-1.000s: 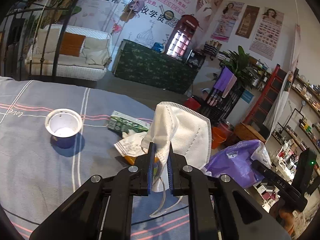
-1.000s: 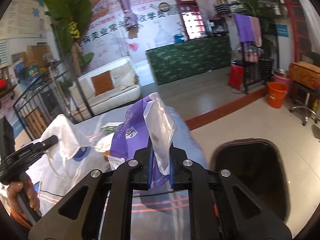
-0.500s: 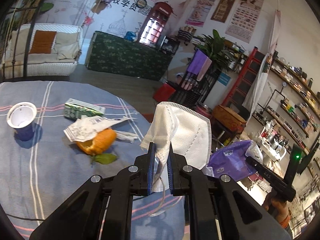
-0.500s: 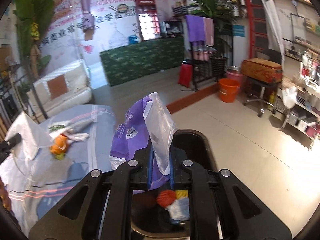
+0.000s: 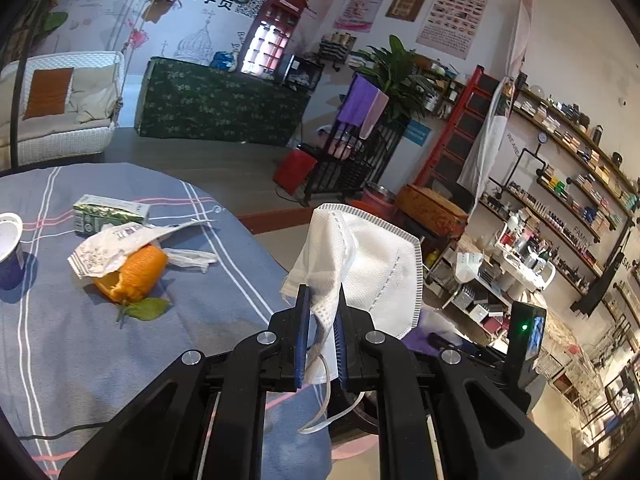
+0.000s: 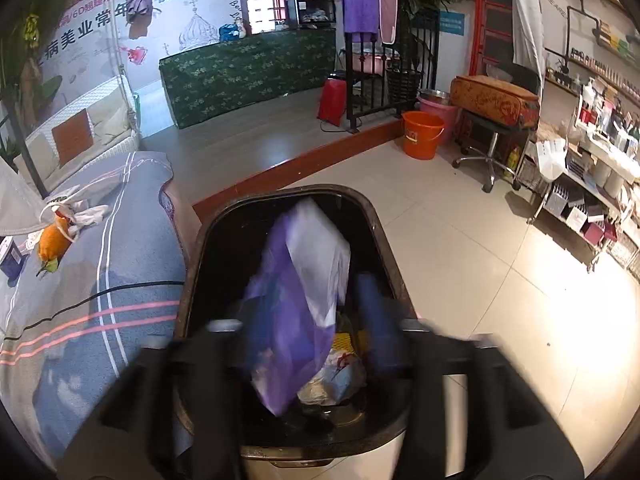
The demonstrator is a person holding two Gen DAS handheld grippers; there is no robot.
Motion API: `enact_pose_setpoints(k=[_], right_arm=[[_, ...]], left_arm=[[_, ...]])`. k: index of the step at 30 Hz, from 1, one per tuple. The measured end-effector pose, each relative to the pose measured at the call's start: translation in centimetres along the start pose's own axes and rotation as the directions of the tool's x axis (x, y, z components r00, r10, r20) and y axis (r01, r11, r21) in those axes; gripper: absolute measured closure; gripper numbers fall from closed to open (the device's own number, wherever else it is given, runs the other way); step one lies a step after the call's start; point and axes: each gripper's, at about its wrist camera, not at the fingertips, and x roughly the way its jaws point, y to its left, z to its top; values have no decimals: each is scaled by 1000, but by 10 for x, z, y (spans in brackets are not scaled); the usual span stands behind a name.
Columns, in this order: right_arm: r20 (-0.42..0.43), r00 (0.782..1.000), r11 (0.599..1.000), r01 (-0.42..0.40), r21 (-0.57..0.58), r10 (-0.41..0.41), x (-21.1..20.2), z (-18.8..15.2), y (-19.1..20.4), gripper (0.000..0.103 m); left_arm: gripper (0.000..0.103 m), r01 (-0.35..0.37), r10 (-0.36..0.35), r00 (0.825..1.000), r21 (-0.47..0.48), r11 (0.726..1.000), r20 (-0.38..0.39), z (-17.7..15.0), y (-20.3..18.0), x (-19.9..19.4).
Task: Collect trash
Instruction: 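Carry the purple packet over the black bin and open the right tool, then lower the white face mask into the bin and open the left tool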
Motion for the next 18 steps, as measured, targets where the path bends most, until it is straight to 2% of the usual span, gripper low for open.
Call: enact_pose_setpoints(k=[1, 10, 18], right_arm=[[11, 1000, 1000, 6, 9, -7, -1, -2, -1, 25], [42, 999, 999, -9, 53, 7, -14, 2, -11, 25], [79, 997, 995, -6, 97, -2, -32, 9, -23, 23]], left_arm=[[91, 4, -4, 1000, 5, 1000, -6, -1, -2, 2], [91, 53, -51, 996, 27, 998, -71, -14, -23, 23], [91, 110, -102, 986, 53, 992, -134, -17, -41, 49]])
